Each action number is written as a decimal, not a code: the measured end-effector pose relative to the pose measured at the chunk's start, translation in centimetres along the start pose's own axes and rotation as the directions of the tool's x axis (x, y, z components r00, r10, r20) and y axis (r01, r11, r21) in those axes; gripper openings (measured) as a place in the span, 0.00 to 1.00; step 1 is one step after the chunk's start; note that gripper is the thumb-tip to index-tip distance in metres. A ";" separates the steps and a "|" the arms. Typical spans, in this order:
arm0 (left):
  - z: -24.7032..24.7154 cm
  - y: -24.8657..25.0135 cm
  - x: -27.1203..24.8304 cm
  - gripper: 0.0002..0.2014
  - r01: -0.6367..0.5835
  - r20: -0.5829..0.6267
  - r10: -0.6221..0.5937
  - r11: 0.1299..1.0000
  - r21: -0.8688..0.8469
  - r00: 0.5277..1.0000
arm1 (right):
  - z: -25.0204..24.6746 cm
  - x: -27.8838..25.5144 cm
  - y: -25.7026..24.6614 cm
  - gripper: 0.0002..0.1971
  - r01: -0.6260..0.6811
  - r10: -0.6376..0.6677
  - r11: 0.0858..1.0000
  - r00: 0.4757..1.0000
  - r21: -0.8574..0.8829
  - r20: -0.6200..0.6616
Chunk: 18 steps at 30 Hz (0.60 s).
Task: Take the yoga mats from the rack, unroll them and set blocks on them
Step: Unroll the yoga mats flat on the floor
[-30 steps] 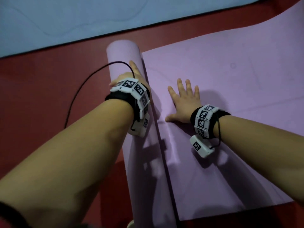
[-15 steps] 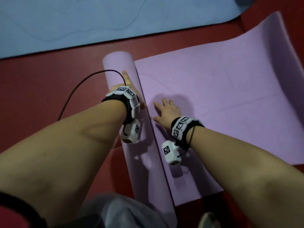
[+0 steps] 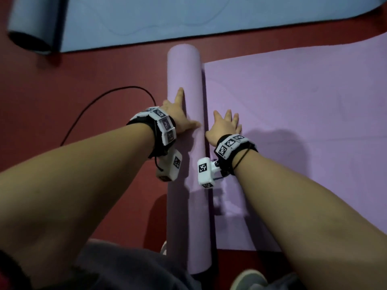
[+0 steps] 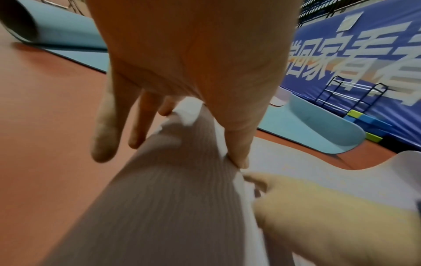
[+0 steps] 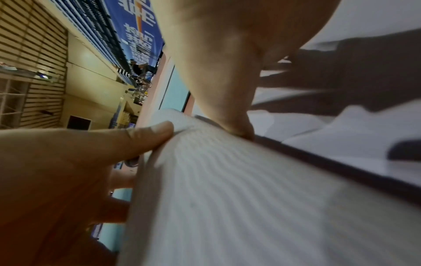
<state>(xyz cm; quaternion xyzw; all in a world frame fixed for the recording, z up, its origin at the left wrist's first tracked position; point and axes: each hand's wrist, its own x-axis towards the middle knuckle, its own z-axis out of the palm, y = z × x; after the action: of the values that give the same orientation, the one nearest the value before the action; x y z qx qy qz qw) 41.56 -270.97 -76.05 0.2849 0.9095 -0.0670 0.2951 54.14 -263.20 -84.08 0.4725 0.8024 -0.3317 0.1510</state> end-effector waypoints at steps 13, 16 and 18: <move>3.7 -4.2 -5.1 0.54 -0.023 0.023 0.027 0.987 -0.159 0.999 | 1.5 -2.0 -0.1 0.19 -0.246 -0.097 0.748 0.878 0.616 0.469; 5.8 -5.2 -4.6 0.64 -0.041 -0.030 0.037 0.985 -0.169 0.999 | 2.5 -0.9 -0.6 0.18 -0.307 -0.077 0.686 0.871 0.660 0.484; 6.4 -6.3 -4.1 0.65 -0.094 -0.057 0.081 0.961 -0.261 0.995 | 3.1 -0.4 -0.8 0.15 -0.316 -0.025 0.683 0.890 0.658 0.455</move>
<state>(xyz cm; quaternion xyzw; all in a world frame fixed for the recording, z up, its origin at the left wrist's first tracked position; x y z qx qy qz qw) 44.02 -280.01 -79.22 0.2845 0.9034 0.0741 0.3122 53.40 -265.80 -85.80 0.4724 0.5139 -0.6994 0.1537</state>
